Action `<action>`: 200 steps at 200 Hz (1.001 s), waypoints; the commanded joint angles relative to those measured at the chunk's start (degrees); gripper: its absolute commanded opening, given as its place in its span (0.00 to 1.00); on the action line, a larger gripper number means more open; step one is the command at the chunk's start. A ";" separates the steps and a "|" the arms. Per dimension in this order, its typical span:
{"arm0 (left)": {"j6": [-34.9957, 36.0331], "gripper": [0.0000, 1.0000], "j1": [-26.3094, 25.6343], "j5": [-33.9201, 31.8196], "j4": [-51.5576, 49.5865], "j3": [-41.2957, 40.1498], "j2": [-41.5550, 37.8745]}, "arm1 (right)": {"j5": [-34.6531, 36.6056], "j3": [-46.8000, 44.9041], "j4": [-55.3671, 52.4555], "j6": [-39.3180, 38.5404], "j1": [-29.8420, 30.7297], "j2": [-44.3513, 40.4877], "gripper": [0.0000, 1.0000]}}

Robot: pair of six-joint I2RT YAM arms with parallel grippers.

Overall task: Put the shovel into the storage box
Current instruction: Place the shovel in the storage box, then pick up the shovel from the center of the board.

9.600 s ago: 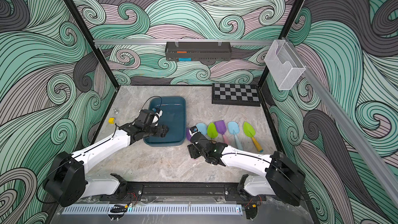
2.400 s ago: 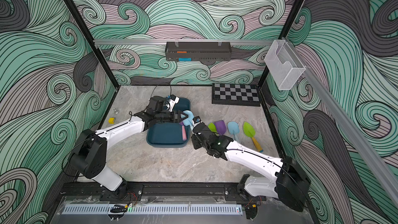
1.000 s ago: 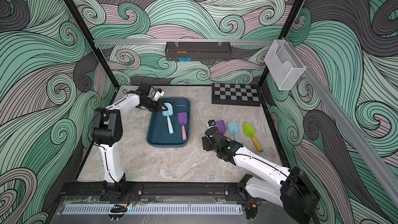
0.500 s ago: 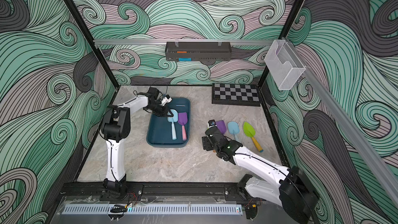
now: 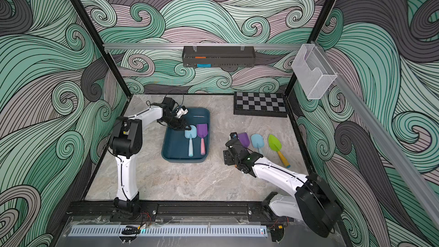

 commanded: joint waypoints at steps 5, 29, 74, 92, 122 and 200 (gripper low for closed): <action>-1.45 0.43 -0.67 -1.51 1.45 -0.86 -8.45 | -1.63 -0.62 2.52 2.19 -0.80 3.00 0.71; -3.51 0.46 -1.15 -1.38 5.33 -4.55 -14.49 | -1.50 -0.79 2.53 4.10 -1.37 5.91 0.67; -5.83 0.48 -1.60 0.13 10.46 -9.91 -20.20 | -1.10 -3.01 3.57 6.26 -1.54 7.00 0.63; -6.38 0.47 -1.59 0.24 10.79 -10.46 -20.07 | -1.49 -3.86 3.82 6.30 -1.55 7.09 0.57; -7.99 0.48 -2.04 1.74 13.10 -11.94 -20.23 | -2.81 -4.83 5.02 6.07 -1.54 7.09 0.36; -18.66 0.55 -7.15 8.50 29.27 -21.32 -26.28 | -6.08 1.13 2.73 0.25 -1.10 4.50 0.01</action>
